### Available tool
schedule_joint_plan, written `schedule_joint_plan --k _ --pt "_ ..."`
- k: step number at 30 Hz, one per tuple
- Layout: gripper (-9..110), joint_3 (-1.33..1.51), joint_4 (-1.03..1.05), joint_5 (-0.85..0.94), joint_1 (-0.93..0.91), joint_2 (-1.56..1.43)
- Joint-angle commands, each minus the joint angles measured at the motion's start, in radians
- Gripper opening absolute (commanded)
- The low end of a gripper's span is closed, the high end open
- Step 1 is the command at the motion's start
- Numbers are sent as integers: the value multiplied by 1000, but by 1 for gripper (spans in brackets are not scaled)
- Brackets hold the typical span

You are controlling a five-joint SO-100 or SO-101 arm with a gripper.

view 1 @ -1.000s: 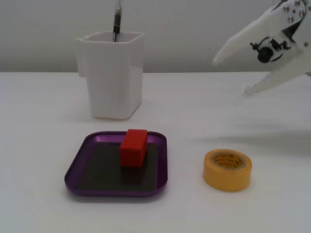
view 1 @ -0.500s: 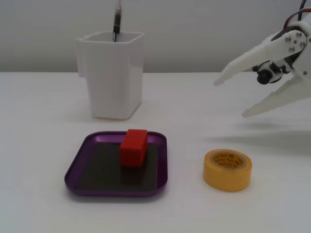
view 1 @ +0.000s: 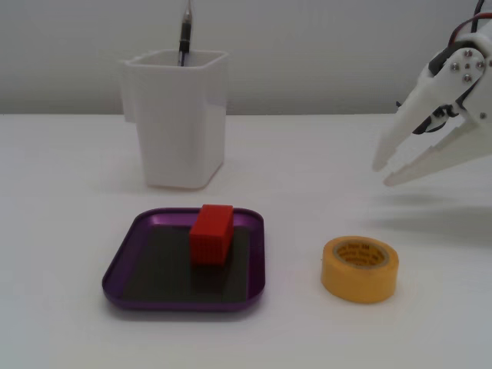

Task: Pick up the red cube and place it in the box.

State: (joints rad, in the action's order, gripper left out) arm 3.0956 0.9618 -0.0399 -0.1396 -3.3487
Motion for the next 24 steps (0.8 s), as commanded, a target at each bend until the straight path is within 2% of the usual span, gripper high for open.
schedule_joint_plan --k 1,24 --pt "1 11 -2 -5 -6 -81" --pt "1 11 -12 2 -8 -81"
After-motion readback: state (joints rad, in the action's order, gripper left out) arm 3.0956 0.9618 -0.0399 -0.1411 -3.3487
